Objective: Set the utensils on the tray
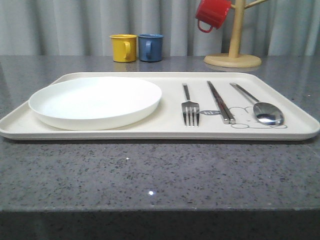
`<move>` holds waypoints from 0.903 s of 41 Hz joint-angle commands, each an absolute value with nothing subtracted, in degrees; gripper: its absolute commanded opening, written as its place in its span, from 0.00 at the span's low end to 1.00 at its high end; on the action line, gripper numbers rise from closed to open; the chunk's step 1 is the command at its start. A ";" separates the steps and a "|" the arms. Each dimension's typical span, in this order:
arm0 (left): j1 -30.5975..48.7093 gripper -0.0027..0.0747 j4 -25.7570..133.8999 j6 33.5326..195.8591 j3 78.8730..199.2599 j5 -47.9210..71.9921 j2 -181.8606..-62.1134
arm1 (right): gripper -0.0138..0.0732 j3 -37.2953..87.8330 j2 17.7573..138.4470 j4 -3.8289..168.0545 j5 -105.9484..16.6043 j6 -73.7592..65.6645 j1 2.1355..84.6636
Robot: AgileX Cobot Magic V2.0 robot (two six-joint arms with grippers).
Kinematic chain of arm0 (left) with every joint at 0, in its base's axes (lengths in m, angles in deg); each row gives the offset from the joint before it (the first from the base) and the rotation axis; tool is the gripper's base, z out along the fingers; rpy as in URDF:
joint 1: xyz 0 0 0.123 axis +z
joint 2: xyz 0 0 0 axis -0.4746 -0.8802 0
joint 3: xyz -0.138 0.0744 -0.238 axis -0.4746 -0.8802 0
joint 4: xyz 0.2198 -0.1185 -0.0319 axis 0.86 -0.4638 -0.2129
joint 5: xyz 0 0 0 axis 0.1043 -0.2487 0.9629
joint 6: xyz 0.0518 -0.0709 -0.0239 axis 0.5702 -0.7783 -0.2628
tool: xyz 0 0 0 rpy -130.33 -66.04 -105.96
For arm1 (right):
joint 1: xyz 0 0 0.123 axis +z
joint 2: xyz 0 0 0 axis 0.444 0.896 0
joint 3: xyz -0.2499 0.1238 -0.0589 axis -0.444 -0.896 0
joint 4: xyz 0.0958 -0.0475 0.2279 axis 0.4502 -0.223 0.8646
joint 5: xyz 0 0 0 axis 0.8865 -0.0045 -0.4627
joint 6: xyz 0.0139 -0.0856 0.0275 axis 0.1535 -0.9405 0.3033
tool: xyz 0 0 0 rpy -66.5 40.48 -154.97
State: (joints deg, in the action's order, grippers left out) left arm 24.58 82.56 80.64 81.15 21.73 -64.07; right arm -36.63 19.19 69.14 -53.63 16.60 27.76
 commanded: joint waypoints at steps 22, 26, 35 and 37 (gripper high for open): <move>24.51 0.01 82.02 80.45 81.37 26.47 -62.65 | 0.08 -36.65 18.15 68.25 -59.75 21.53 27.45; 24.51 0.01 82.02 80.45 81.37 26.47 -62.65 | 0.08 -36.65 18.15 68.25 -59.75 21.53 27.45; 24.51 0.01 82.02 80.45 81.37 26.47 -62.65 | 0.08 -36.65 18.15 68.25 -59.75 21.53 27.45; 24.51 0.01 82.02 80.45 81.37 26.47 -62.65 | 0.08 -36.65 18.15 68.25 -59.75 21.53 27.45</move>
